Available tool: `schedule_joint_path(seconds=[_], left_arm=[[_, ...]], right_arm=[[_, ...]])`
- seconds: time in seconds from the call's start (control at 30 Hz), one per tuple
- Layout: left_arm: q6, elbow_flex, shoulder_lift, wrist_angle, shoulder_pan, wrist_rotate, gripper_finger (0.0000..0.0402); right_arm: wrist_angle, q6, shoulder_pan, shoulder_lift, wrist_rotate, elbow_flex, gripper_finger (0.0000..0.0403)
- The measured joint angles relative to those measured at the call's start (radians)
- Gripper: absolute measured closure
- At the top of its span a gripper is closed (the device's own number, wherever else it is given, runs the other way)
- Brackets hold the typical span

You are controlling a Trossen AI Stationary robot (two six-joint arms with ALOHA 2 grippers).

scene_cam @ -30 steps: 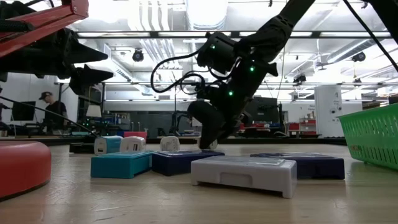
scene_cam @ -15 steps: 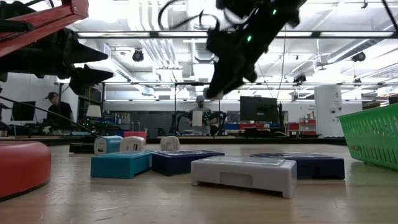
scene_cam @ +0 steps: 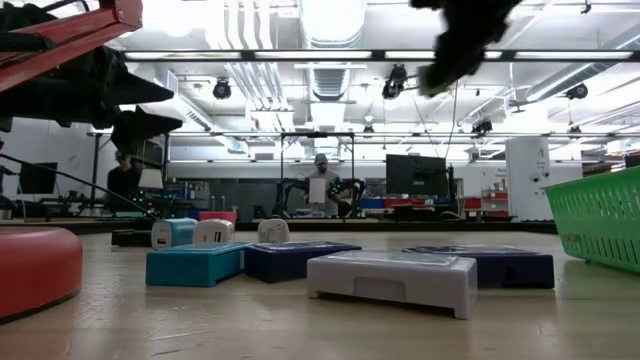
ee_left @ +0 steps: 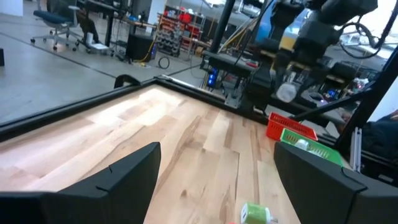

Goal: Pick & Place Office items
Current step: Put the green charger adapter into the green basket

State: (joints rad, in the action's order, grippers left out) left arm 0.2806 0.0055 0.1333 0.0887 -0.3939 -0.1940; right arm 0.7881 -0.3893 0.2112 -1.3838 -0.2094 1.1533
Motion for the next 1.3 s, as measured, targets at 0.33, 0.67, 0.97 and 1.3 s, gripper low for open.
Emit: schedule_joint_path(seconds=[0.33,0.67,0.97,1.3], left_arm=[[0.0,0.0,0.002,0.0,0.0,0.0,0.0082],[0.0,0.0,0.002,0.0,0.0,0.0,0.0082],[0.0,0.0,0.002,0.0,0.0,0.0,0.0082],[0.0,0.0,0.002,0.0,0.0,0.0,0.0082]], right_arm=[[0.109,-0.126,0.214,0.089,0.142,-0.026,0.0257],[0.074,-0.147,0.374,0.047,0.139,-0.164,0.0257],[0.023,-0.181,0.386,-0.026,0.1,-0.265,0.0257],[-0.031,-0.157,0.386,-0.052,0.05,-0.319,0.0257]])
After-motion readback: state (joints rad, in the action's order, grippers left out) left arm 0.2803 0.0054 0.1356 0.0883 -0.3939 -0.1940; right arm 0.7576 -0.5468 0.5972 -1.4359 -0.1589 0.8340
